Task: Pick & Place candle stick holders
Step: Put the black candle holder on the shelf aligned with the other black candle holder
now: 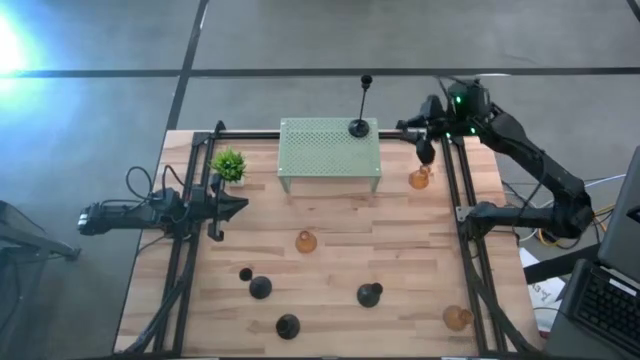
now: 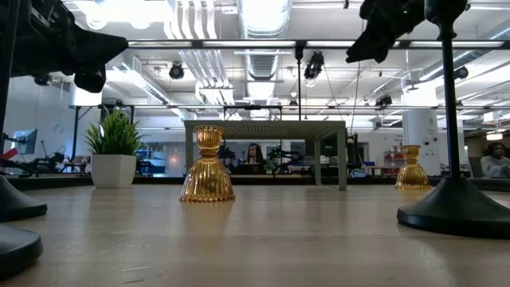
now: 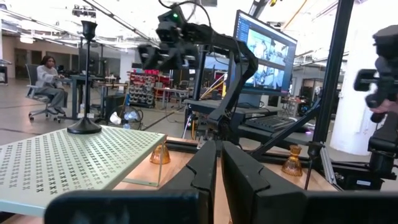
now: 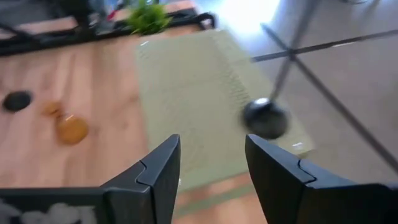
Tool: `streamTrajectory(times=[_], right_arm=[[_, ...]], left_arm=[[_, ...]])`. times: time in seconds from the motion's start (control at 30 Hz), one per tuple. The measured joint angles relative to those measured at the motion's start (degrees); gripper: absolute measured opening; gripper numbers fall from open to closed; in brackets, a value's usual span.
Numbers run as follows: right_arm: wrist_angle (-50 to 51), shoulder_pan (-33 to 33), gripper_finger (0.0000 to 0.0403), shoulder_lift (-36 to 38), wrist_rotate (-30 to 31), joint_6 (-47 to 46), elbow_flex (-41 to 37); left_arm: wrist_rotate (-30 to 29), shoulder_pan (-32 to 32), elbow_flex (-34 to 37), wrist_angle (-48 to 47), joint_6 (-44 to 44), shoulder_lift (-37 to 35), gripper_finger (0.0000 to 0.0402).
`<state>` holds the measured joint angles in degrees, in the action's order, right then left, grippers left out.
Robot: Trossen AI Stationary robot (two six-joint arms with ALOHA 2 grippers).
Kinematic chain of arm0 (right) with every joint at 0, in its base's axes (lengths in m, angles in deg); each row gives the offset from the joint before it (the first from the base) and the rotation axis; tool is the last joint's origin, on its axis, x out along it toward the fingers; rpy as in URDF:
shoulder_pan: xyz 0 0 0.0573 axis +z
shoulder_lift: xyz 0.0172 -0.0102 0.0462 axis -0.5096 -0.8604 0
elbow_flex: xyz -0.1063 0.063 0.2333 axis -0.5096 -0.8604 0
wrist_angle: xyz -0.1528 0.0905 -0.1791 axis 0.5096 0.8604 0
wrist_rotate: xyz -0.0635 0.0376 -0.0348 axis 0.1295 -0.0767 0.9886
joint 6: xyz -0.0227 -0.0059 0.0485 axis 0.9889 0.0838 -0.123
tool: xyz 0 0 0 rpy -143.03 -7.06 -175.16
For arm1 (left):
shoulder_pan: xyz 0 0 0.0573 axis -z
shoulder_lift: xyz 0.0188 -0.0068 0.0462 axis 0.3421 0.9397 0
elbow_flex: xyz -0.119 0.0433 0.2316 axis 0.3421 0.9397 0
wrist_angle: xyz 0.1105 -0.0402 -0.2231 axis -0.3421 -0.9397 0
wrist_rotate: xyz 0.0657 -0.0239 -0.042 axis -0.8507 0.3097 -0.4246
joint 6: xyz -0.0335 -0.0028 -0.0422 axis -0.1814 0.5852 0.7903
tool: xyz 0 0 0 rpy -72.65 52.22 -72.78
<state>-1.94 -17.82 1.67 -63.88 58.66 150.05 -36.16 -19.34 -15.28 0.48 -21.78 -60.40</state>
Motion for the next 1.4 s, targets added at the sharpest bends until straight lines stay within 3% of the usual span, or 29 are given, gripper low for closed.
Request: streamTrajectory(times=[0.37, 0.7, 1.0, 1.2, 1.4], right_arm=[[-1.2, 17.9, 0.0135, 11.7, 0.1, -5.6, -13.4], [-17.0, 38.0, 0.0102, 17.2, 0.6, -14.9, -27.5], [-30.4, 54.9, 0.0082, 17.1, 10.8, -23.9, -39.1], [-44.4, 64.6, 0.0081, 17.1, 17.1, -30.4, -46.6], [-53.7, 72.2, 0.0081, 17.1, 28.0, -32.3, -52.2]], left_arm=[[0.0, 0.0, 0.0, 0.0, 0.0, 0.0, 0.0028], [0.0, 0.0, 0.0, 0.0, 0.0, 0.0, 0.0028], [0.0, 0.0, 0.0, 0.0, 0.0, 0.0, 0.0028], [0.0, 0.0, 0.0, 0.0, 0.0, 0.0, 0.0028], [0.0, 0.0, 0.0, 0.0, 0.3, 0.0, 0.0028]])
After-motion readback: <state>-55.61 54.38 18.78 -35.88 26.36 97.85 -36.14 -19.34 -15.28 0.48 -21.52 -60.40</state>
